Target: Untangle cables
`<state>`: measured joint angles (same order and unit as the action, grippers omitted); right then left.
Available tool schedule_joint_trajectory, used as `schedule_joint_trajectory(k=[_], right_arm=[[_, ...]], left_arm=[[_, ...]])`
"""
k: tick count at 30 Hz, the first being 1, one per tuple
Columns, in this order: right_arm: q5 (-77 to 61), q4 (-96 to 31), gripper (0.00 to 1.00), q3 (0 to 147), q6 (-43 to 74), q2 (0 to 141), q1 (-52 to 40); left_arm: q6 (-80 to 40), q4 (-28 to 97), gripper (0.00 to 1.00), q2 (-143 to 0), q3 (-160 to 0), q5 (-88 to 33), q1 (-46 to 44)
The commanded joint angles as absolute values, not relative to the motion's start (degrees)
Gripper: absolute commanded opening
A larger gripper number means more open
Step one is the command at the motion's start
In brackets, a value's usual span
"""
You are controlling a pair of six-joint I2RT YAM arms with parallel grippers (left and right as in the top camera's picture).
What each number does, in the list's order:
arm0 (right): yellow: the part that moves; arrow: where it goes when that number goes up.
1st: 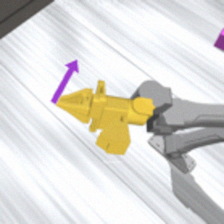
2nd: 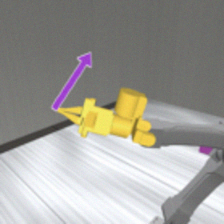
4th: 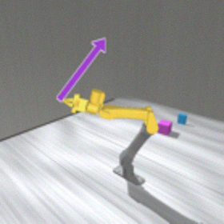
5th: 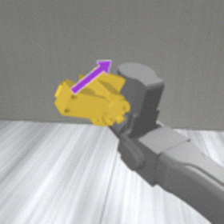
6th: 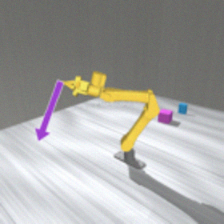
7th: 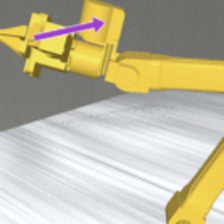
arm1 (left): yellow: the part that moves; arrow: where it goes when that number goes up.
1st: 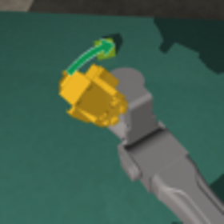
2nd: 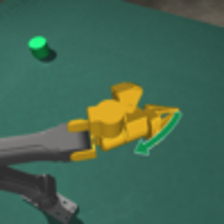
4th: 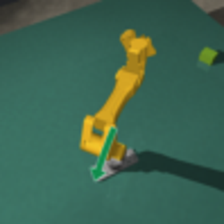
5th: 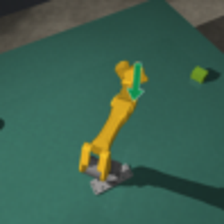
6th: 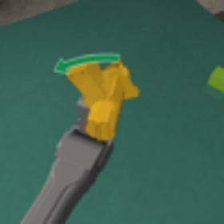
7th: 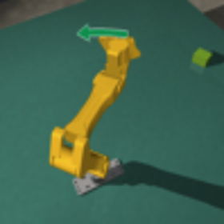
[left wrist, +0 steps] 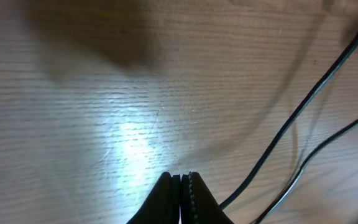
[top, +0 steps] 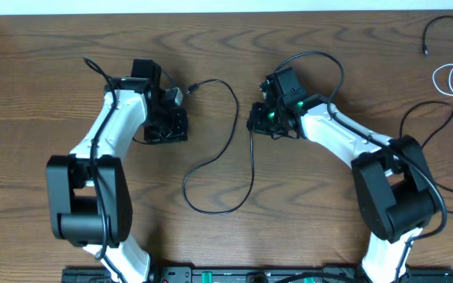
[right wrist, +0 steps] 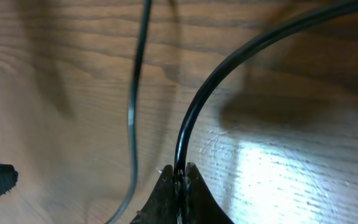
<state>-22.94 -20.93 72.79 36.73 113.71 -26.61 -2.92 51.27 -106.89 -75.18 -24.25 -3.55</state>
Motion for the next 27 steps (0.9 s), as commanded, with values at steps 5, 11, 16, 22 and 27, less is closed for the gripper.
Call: schedule_joint_trajectory(k=[5, 11, 16, 22, 27], right_arm=[[-23.2, -17.9, 0.01, 73.6, 39.8, 114.6, -27.8], [-22.7, -15.6, 0.01, 73.6, 42.8, 116.3, -27.9], [-22.7, -13.0, 0.01, 73.6, 44.8, 118.6, -27.9], [-26.7, -7.4, 0.10, 73.6, 46.9, 122.1, -27.9], [-29.4, -3.6, 0.34, 73.6, 46.7, 122.1, -28.1]], left_arm=[[-2.5, 50.2, 0.08, -111.1, -74.8, -26.7, -5.4], [-4.7, 45.0, 0.08, -111.9, -70.6, -32.6, -7.7], [-5.9, 42.4, 0.08, -111.9, -67.7, -35.1, -9.2], [-7.0, 41.1, 0.08, -111.9, -67.0, -37.1, -10.4], [-7.8, 40.8, 0.08, -111.9, -67.0, -37.1, -10.5]])
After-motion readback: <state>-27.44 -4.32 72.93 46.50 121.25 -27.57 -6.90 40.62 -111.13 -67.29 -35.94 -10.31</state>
